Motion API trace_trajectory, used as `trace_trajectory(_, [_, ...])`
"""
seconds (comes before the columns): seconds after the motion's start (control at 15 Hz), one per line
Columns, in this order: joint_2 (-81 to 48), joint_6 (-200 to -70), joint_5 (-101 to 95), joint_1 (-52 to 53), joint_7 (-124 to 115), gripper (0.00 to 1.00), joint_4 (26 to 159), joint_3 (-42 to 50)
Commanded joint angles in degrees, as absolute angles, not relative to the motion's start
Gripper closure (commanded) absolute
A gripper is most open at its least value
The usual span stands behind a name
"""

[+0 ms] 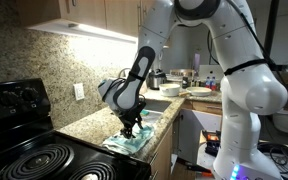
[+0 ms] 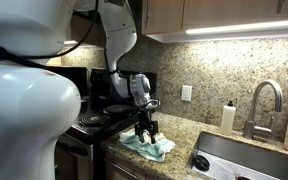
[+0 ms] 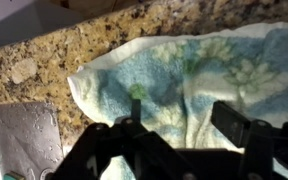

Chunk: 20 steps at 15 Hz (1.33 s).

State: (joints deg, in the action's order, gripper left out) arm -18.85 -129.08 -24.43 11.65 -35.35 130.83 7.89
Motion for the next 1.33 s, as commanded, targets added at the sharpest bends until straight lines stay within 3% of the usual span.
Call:
trace_trajectory(0.0, [-18.53, -132.74, -19.69, 7.07, -28.13, 0.01, 132.09, 5.30])
trace_trajectory(0.47, [-20.08, -134.87, -7.85, 2.50, -14.81, 0.00, 131.95, 2.77])
trace_trajectory(0.53, [-20.00, -134.50, -7.94, 2.83, -15.06, 0.17, 131.91, 2.87])
trace_trajectory(0.6, [-19.77, -134.86, -8.04, 3.08, -15.63, 0.26, 132.16, 2.88])
trace_trajectory(1.27, [-19.14, -135.71, -7.72, 3.65, -16.32, 0.88, 132.39, 2.10])
